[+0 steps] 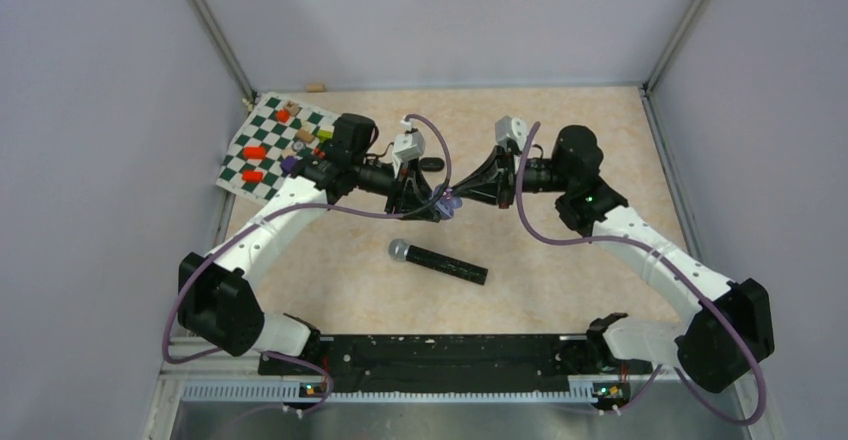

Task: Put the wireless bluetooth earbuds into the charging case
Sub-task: Place the earbud in the charging case.

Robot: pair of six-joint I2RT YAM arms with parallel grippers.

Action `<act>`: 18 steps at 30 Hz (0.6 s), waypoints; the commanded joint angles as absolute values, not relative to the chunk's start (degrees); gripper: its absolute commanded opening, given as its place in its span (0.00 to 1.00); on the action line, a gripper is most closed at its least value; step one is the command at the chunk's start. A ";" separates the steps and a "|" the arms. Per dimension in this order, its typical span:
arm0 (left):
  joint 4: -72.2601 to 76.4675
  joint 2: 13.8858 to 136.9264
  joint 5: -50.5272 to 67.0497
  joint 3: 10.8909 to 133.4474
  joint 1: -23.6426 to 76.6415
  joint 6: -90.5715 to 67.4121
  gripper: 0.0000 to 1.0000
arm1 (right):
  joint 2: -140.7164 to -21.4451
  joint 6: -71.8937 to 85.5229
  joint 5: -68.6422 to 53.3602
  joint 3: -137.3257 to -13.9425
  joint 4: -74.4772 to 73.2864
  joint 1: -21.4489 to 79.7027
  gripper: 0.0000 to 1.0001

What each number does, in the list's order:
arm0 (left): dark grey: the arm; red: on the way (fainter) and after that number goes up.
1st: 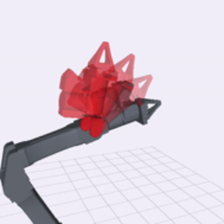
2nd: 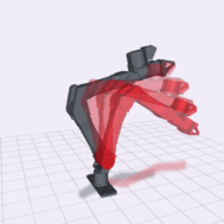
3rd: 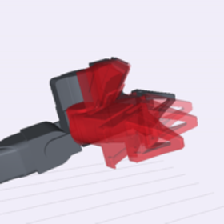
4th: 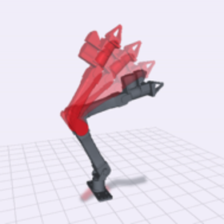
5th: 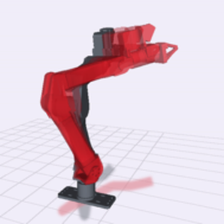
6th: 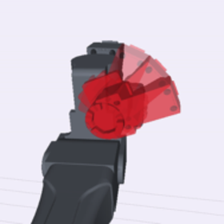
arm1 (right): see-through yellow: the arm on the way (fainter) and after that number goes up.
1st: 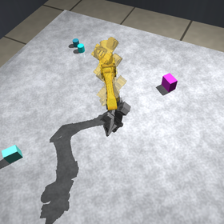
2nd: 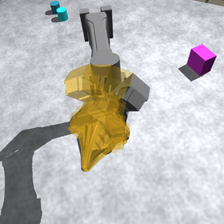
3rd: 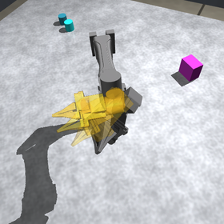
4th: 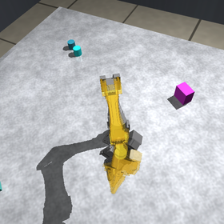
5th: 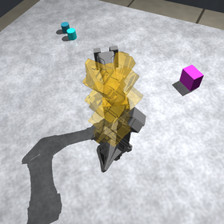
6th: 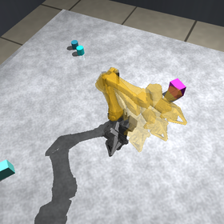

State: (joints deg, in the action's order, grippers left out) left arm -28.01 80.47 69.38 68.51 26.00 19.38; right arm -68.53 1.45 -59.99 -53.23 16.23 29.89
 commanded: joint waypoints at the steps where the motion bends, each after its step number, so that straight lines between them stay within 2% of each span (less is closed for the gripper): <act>1: -25.76 78.45 69.92 67.92 26.28 19.24 0.00 | -68.81 0.31 -59.94 -52.78 18.36 30.87 0.01; 18: -25.34 78.55 69.41 68.02 26.47 18.59 0.00 | -69.46 0.65 -59.57 -51.98 19.67 31.03 0.01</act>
State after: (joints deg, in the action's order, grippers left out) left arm -27.35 80.47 69.06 68.03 26.11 19.14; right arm -69.17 1.19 -59.22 -52.10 16.75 30.02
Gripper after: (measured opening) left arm 0.376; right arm 0.009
